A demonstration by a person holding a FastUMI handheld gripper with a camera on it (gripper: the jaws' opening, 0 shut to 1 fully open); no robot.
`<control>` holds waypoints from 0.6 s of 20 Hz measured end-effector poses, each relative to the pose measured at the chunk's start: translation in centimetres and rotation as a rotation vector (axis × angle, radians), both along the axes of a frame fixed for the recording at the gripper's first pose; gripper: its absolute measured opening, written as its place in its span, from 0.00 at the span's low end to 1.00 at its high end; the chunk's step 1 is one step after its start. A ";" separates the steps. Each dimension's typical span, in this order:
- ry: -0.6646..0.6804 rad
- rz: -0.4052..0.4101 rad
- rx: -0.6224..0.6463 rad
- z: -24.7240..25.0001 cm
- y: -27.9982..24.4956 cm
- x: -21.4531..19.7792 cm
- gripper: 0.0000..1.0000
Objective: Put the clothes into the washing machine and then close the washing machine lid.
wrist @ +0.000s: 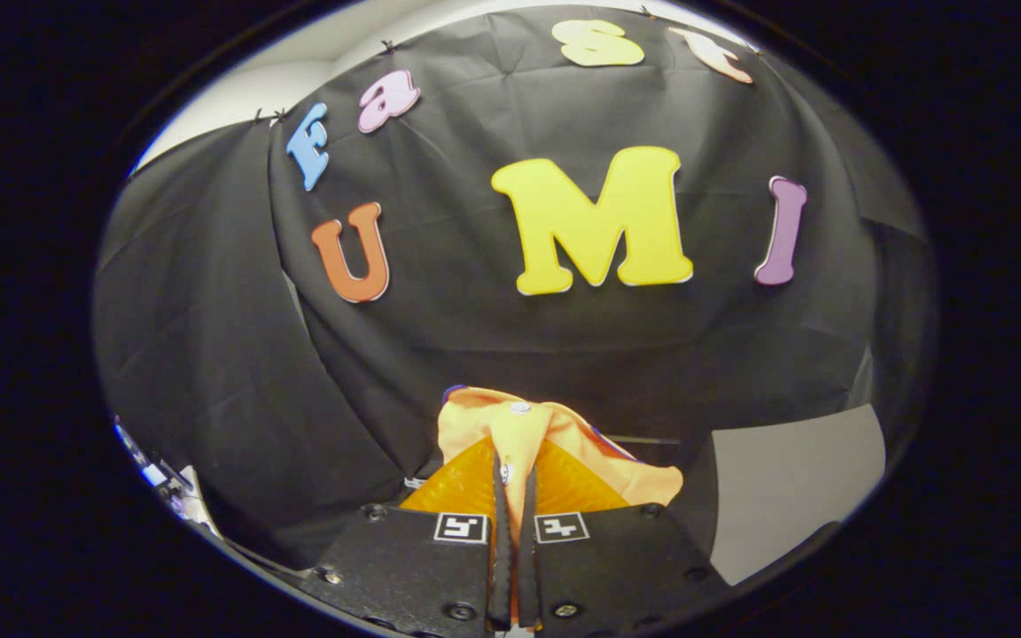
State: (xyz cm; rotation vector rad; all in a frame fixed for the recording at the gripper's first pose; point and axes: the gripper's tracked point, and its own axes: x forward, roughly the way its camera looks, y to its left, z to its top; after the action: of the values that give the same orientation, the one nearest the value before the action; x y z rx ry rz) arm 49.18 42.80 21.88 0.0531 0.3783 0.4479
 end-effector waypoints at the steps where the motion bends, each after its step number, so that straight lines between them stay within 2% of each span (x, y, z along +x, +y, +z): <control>1: 0.018 0.006 -0.006 -1.3 0.7 0.6 0.07; 7: 0.125 0.022 -0.037 -8.4 3.6 3.7 0.07; 12: 0.239 -0.003 -0.075 -15.0 4.2 6.8 0.07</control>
State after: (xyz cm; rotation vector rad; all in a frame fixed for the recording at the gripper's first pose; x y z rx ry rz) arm 56.00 47.02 6.91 0.0343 0.6292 0.4253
